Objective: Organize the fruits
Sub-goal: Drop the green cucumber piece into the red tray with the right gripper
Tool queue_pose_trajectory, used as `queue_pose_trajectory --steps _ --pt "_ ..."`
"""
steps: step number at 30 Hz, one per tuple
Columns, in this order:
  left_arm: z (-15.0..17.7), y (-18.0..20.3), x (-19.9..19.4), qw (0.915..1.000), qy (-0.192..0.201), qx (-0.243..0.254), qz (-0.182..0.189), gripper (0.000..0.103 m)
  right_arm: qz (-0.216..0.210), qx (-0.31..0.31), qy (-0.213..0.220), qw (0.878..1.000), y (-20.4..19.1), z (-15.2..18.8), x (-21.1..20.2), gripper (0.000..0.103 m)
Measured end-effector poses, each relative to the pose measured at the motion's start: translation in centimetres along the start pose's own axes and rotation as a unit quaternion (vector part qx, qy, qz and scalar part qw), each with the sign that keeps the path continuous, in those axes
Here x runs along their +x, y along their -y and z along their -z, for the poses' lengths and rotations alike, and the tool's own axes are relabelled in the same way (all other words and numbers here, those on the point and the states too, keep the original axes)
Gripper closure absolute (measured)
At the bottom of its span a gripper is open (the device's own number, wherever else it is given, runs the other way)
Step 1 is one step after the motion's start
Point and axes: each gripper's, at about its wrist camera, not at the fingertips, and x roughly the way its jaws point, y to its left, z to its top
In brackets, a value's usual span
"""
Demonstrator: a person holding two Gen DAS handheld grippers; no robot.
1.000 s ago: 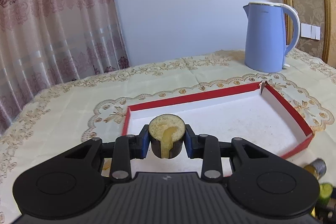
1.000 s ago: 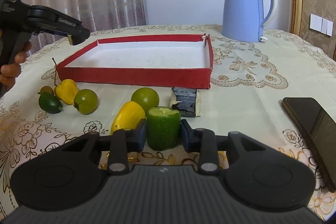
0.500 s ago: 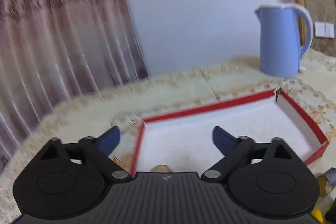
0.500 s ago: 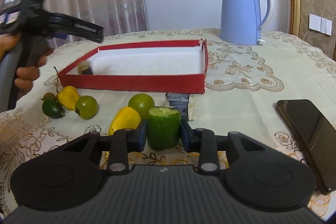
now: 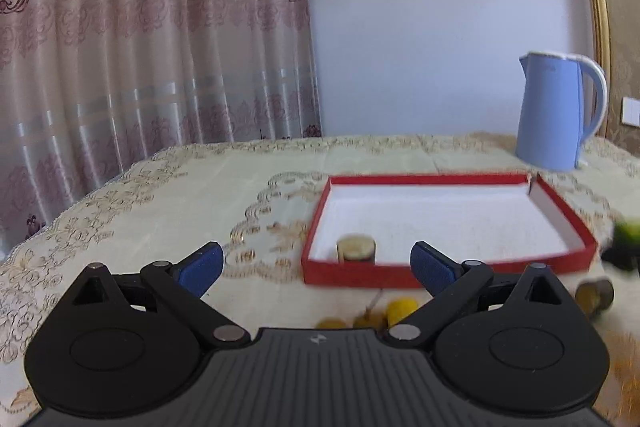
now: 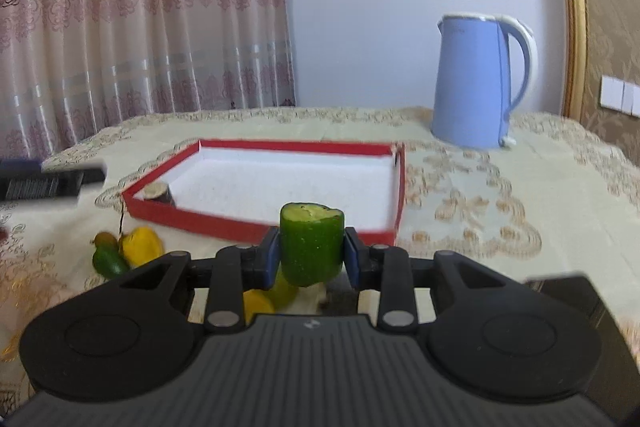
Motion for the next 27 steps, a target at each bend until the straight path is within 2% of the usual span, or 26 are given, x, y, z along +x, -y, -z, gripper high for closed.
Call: queue_pose_trajectory --steps 9,13,18,20,21,24,27 --pt "1.4 1.5 -0.8 0.9994 -0.012 0.032 0.0 0.002 -0.011 0.013 -0.017 1.0 1.8 -3.4 5.3 0.072" --pt "1.4 1.5 -1.3 0.9993 -0.004 0.037 -0.009 0.002 0.003 0.022 -0.027 0.999 2.7 -5.0 8.5 0.072" --pt "1.6 0.9 -1.1 0.9992 -0.016 0.034 -0.014 0.002 0.028 0.04 -0.032 0.998 3.8 -6.9 12.2 0.072" --pt "1.7 0.7 -0.9 0.9993 -0.024 0.028 -0.009 0.002 0.038 0.045 -0.049 0.997 4.4 -7.2 14.1 0.048" --pt "1.7 0.6 -0.9 0.9993 -0.027 0.025 -0.005 0.002 0.05 0.05 -0.057 0.996 4.6 -7.1 14.6 0.033" --pt "1.8 0.4 -1.2 0.9994 -0.025 0.023 -0.003 0.002 0.043 0.05 -0.043 0.997 4.5 -6.5 13.0 0.035" --pt "1.8 0.4 -1.1 0.9994 -0.026 0.022 -0.006 0.002 0.036 0.052 -0.011 0.998 4.3 -5.5 9.2 0.035"
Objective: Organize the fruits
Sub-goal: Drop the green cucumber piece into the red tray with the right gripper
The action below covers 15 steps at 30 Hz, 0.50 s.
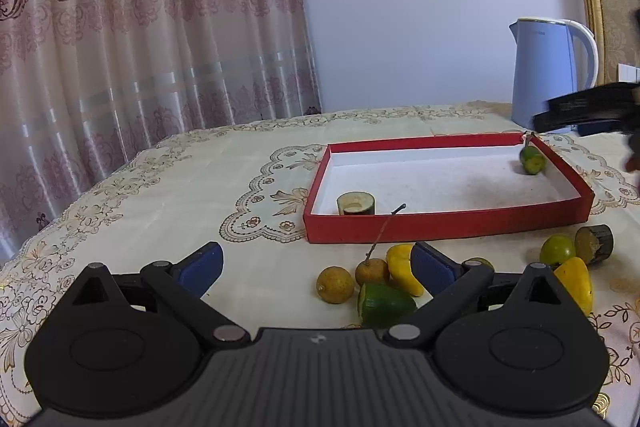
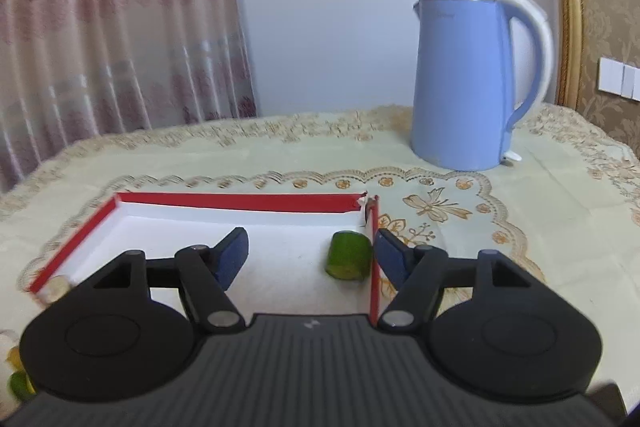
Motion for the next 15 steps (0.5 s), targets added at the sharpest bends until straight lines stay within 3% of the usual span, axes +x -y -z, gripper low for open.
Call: queue_pose_trajectory --steps 4,7,8,15 --pt "0.2 0.0 -0.1 1.0 0.004 0.004 0.008 0.002 0.003 0.018 0.044 0.999 0.6 2.4 -5.8 0.033" --pt "0.6 0.0 -0.4 0.9996 0.011 0.017 0.021 0.002 -0.012 0.048 0.056 0.997 1.0 4.5 -8.9 0.021" --pt "0.7 0.0 -0.5 0.9994 0.012 0.022 0.026 0.002 -0.014 0.055 0.058 0.997 1.0 5.2 -9.7 0.021" --pt "1.6 -0.3 -0.7 0.9982 0.015 0.041 0.041 0.002 -0.017 0.04 0.06 0.997 0.8 6.7 -11.2 0.021"
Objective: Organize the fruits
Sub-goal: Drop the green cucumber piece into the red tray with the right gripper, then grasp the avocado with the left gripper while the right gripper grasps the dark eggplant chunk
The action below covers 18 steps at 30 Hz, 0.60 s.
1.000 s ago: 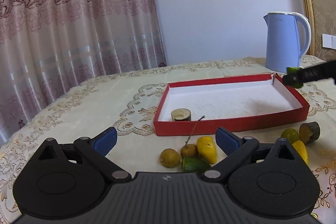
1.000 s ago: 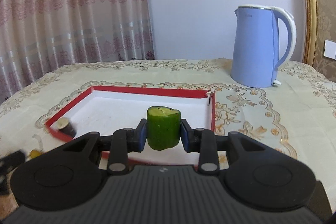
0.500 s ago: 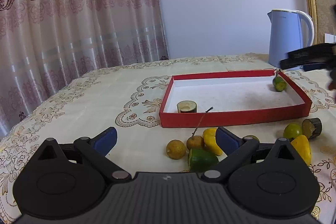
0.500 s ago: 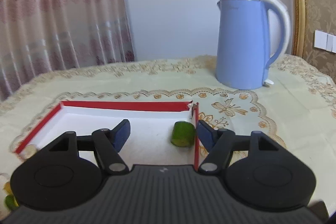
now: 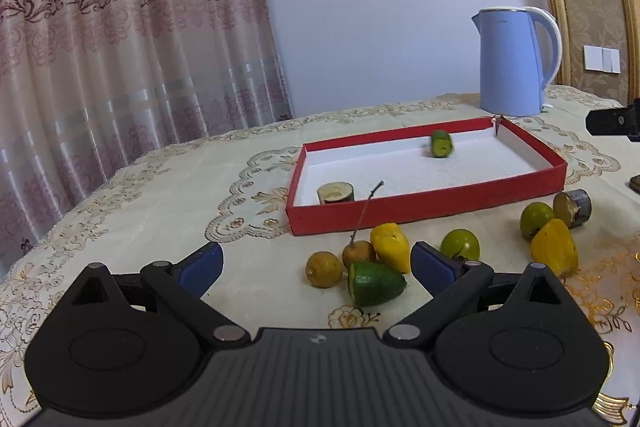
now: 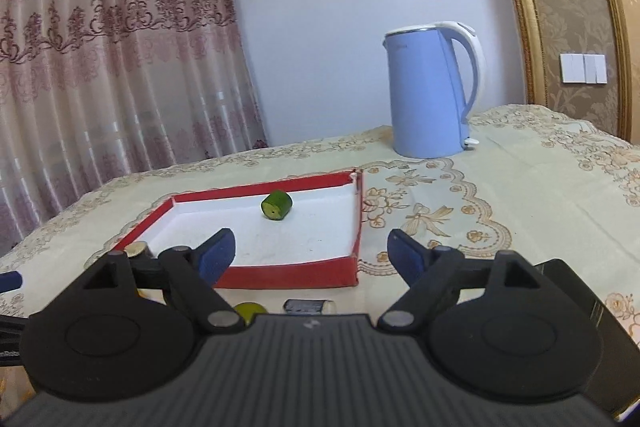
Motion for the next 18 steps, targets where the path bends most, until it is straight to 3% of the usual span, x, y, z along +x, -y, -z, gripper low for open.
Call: queue_pose_trajectory --steps 7,10,12,18 --pt "0.2 0.3 1.3 0.9971 -0.037 -0.038 0.055 0.007 0.01 -0.036 0.001 0.999 -1.5 0.9 -0.5 0.019" --pt "0.4 0.9 2.0 0.9964 -0.049 -0.032 0.061 0.019 0.004 -0.027 -0.005 1.0 -1.3 1.2 -0.4 0.018" --pt "0.4 1.1 2.6 0.9956 -0.063 -0.033 0.061 0.032 0.005 -0.029 -0.006 1.0 -1.3 1.3 -0.4 0.018" --pt "0.4 1.4 4.3 0.992 -0.101 -0.046 0.059 0.044 0.005 -0.028 -0.006 1.0 -1.4 1.4 -0.4 0.017"
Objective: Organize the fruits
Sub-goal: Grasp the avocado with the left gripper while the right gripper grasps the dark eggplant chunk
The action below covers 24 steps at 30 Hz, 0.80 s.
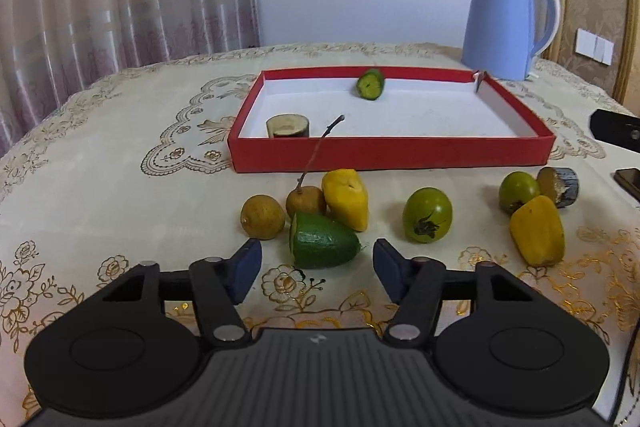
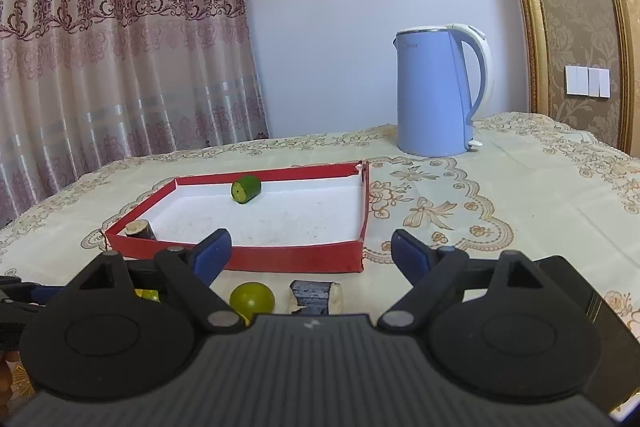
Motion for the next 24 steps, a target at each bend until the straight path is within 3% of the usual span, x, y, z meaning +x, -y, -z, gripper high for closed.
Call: queue_pose_trajectory --steps 12,24 --pt "-0.7 1.3 1.1 0.9997 -0.016 0.011 -0.013 0.059 0.0 -0.007 0.0 1.0 -0.2 0.2 -0.1 0.014" --pt "-1.0 2.5 1.7 0.9983 -0.015 0.039 -0.04 0.063 0.002 -0.01 0.004 1.0 -0.3 0.2 -0.4 0.014"
